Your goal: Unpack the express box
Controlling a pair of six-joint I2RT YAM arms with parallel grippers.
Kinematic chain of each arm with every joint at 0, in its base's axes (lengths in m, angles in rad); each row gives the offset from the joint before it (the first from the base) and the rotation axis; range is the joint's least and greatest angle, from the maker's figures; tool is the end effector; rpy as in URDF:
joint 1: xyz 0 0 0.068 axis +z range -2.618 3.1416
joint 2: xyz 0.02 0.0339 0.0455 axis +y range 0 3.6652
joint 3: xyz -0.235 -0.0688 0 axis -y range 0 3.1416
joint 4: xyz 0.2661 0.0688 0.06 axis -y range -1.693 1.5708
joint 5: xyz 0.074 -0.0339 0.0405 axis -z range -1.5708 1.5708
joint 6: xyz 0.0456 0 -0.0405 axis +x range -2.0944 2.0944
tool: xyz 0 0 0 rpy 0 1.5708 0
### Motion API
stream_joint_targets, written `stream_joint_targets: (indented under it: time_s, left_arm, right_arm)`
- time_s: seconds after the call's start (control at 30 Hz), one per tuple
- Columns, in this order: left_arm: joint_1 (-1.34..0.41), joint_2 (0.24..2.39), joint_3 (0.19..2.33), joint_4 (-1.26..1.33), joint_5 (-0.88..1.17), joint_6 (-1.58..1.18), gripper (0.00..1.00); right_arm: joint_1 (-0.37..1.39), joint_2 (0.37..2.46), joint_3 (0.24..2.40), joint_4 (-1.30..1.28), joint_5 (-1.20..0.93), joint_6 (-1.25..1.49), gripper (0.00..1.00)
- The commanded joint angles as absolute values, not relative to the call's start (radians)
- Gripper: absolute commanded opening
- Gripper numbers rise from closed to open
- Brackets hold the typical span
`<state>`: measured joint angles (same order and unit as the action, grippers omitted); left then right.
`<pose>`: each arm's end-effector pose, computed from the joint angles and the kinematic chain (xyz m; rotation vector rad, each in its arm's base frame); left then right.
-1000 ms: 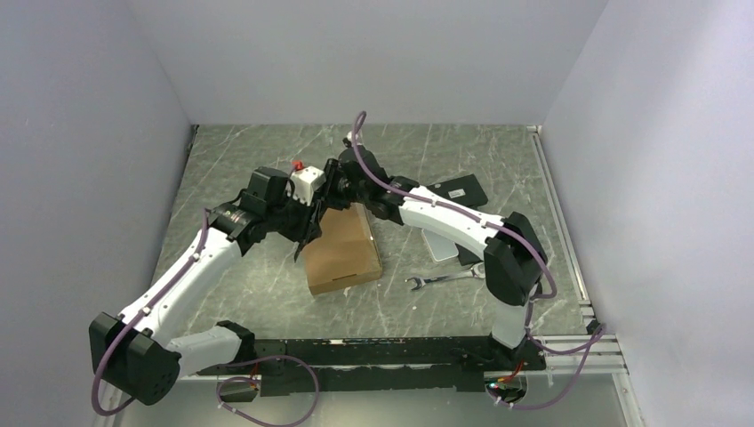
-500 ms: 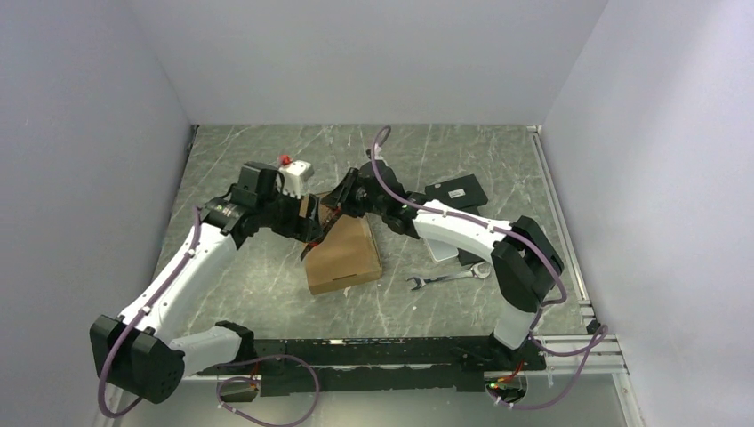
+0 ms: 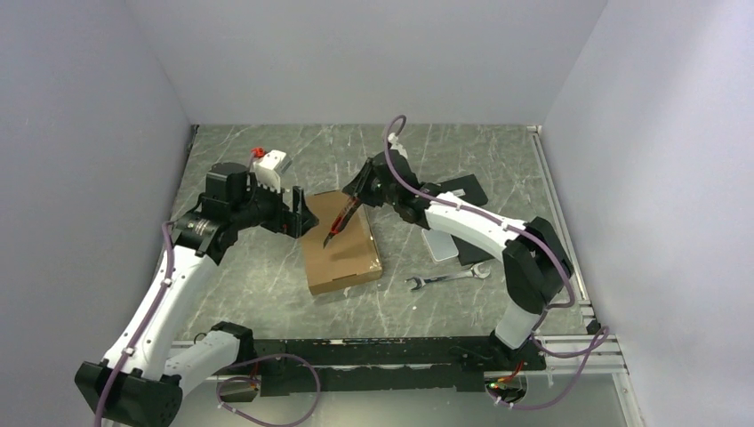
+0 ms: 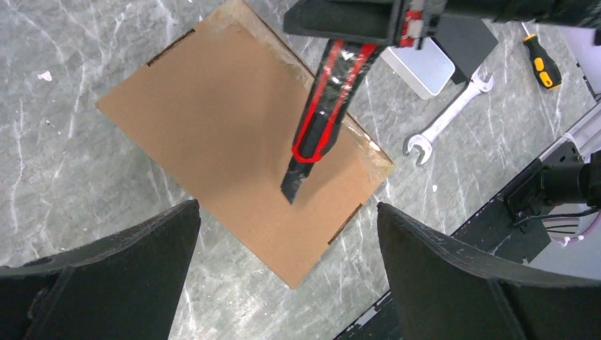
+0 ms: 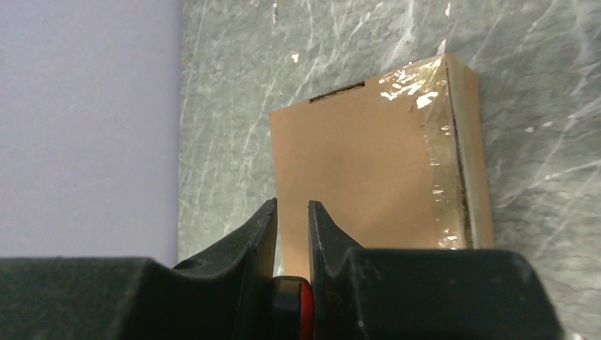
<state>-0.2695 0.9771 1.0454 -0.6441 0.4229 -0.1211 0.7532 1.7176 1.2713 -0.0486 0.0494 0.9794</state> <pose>0.2330 -0.0838 0.3234 0.4096 2.1272 -0.6799 0.3120 0.2894 0.2285 0.2838 2.2081 0.9763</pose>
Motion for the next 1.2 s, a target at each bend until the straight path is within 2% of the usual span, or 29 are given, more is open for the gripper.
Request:
stream_joint_targets:
  time_s: [0.0, 0.3, 0.53, 0.7, 0.8, 0.9, 1.0, 1.17]
  left_arm:
    - [-0.27, 0.983, 1.033, -0.615, 0.434, -0.129, 1.0]
    - [-0.27, 0.951, 0.992, -0.558, 0.424, -0.105, 0.99]
    - [-0.27, 0.915, 0.946, -0.477, 0.526, -0.09, 0.99]
    - [-0.269, 0.931, 0.932, -0.379, 0.579, -0.151, 0.99]
    - [-0.27, 0.988, 0.987, -0.305, 0.674, -0.232, 0.98]
    - [-0.27, 1.053, 1.074, -0.233, 0.737, -0.285, 0.99]
    - [-0.27, 1.121, 1.197, -0.278, 0.751, -0.204, 0.99]
    - [-0.264, 1.153, 1.151, -0.22, 0.788, -0.198, 1.0]
  right_arm:
    - [0.747, 1.601, 1.262, 0.007, -0.031, 0.856, 0.0]
    - [0.749, 1.463, 1.103, 0.049, -0.063, 0.779, 0.0]
    - [0.749, 1.378, 1.054, 0.032, -0.094, 0.7, 0.0]
    - [0.746, 1.272, 1.015, -0.053, -0.024, 0.632, 0.0]
    - [0.739, 1.236, 1.047, -0.147, 0.061, 0.582, 0.0]
    - [0.712, 1.214, 1.045, -0.163, 0.059, 0.571, 0.0]
    - [0.676, 1.215, 1.048, -0.149, 0.028, 0.58, 0.0]
    - [0.655, 1.225, 1.041, -0.069, -0.048, 0.615, 0.0]
